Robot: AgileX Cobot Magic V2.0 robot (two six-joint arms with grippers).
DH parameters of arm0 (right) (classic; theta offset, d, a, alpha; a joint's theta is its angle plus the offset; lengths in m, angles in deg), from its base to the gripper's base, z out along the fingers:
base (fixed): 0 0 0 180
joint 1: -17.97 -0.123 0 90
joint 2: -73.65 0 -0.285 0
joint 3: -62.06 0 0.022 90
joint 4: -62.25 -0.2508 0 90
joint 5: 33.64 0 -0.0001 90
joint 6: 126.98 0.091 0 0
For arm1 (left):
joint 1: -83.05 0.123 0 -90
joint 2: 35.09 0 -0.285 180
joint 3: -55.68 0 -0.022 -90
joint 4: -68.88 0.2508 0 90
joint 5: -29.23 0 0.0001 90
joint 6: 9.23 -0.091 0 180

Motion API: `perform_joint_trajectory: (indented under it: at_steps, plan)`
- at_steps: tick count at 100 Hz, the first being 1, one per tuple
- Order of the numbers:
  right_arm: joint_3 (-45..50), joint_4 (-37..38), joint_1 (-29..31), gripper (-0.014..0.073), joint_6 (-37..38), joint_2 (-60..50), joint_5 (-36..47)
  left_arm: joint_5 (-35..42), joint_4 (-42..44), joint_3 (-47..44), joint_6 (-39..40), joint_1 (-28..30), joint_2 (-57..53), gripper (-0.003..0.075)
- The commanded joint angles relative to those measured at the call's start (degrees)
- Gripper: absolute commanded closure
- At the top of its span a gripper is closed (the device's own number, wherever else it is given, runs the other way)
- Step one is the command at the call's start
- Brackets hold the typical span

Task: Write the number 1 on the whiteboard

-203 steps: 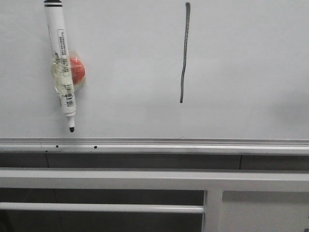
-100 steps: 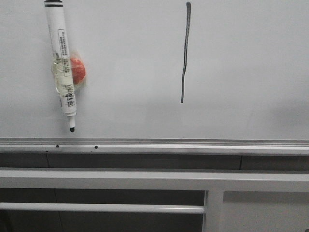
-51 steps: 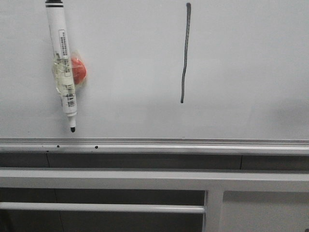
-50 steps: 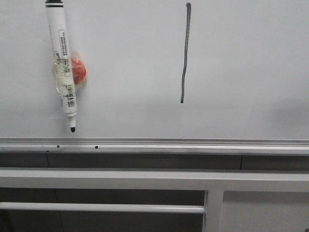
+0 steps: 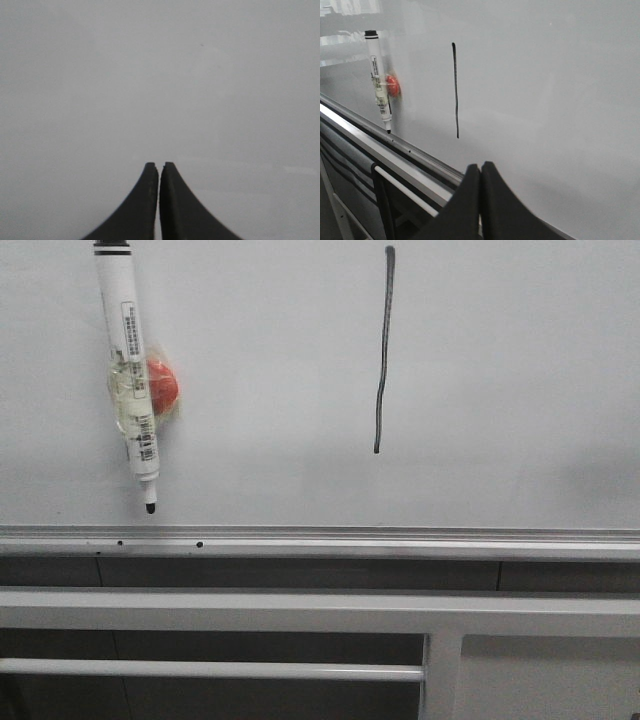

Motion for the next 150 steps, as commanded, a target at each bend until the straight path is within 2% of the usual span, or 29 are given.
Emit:
perform_joint_trajectory:
  at_steps: [1,25,37,42,48,57,62,70,76,92,102,124,132,150]
  plan:
    - [1.12,0.08,-0.01,0.0657,-0.53,0.43,3.95,1.5,6.21,0.41,7.14,0.88,1.01,0.0741]
    - [1.12,0.08,-0.01,0.0657,-0.53,0.43,3.95,2.36,6.21,-1.86,10.25,2.55,1.01,0.0741]
    - [1.12,0.08,-0.01,0.0657,-0.53,0.43,3.95,2.36,6.21,-2.53,4.09,2.55,0.93,0.0741]
    - [1.12,0.08,-0.01,0.0657,-0.53,0.43,3.95,0.49,-1.8,-2.53,-3.74,2.55,0.93,0.0741]
    - [1.12,0.08,-0.01,0.0657,-0.53,0.43,3.95,-4.04,-20.65,-2.16,-20.3,2.55,0.93,0.0741]
    - [1.12,0.08,-0.01,0.0657,-0.53,0.43,3.95,-18.36,-51.82,0.08,-48.46,2.55,0.67,0.0741]
    - [1.12,0.08,-0.01,0.0657,-0.53,0.43,3.95,-24.87,-61.91,0.91,-61.7,2.8,0.55,0.0741]
    - [1.12,0.08,-0.01,0.0657,-0.53,0.43,3.95,-15.37,-67.21,0.9,-69.89,2.82,0.55,0.0741]
    - [1.12,0.08,-0.01,0.0657,-0.53,0.43,3.95,-11.29,-70.69,0.9,-76.04,2.82,0.55,0.0741]
    - [1.12,0.08,-0.01,0.0657,-0.53,0.43,3.95,-10.09,-70.2,0.41,-75.61,2.82,0.65,0.0741]
    - [1.12,0.08,-0.01,0.0657,-0.53,0.43,3.95,-6.69,-69.51,-0.73,-75.61,2.82,0.65,0.0741]
    - [1.12,0.08,-0.01,0.0657,-0.53,0.43,3.95,10.05,-71.34,-8.53,-75.61,2.82,0.54,0.0741]
    - [1.12,0.08,-0.01,0.0657,-0.53,0.43,3.95,10.93,-74.88,-11.33,-75.61,2.82,0.54,0.0741]
    - [1.12,0.08,-0.01,0.0657,-0.53,0.43,3.95,10.38,-76.19,-12.58,-75.61,2.82,0.11,0.0741]
